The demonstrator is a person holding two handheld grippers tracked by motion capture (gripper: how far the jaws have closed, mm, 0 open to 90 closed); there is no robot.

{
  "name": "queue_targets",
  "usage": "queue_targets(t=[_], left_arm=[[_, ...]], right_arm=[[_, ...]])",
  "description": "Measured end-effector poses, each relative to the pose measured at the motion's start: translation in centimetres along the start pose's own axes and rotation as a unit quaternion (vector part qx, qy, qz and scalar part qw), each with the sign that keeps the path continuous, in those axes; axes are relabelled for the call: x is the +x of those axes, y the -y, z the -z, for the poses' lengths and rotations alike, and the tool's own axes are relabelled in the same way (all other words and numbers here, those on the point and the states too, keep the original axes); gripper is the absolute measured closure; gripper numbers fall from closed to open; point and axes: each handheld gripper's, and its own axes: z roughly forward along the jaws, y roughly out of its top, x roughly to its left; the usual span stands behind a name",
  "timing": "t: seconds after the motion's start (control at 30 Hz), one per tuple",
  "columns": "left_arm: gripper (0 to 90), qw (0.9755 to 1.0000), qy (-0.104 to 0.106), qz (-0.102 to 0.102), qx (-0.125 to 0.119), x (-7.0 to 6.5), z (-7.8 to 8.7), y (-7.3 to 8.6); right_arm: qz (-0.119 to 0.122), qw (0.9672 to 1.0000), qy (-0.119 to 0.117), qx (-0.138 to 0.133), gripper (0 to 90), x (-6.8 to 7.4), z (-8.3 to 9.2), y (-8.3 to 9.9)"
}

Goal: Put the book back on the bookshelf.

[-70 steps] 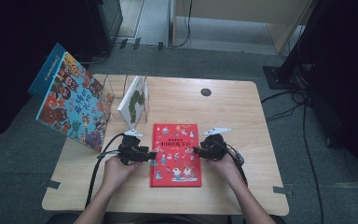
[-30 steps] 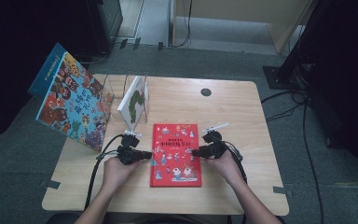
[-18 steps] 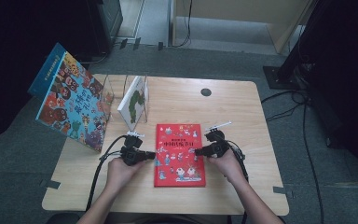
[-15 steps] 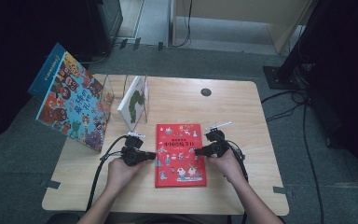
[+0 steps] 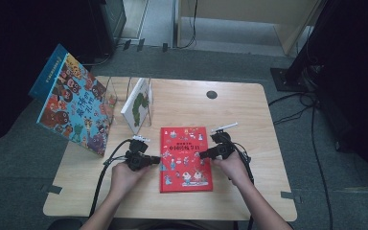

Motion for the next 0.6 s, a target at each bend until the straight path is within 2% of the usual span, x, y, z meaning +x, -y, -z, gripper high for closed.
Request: queue_targets(t=[0.23,0.47,0.6], left_arm=[[90.0,1.0,0.007,0.005,-0.002,0.2,0.0,0.0],[90.0,1.0,0.008,0.005,-0.002,0.2,0.0,0.0],[90.0,0.9999,0.008,0.006,-0.002,0.3,0.0,0.0]], right_arm=[[-0.032,0.9991,-0.026,0.01,54.9,-0.6,0.1,-0.3],[-0.026,0.9993,-0.026,0.008,54.7,-0.4,0.5,-0.5],[-0.012,0.9991,-0.038,-0.016,55.4,0.2,2.1,-1.0]])
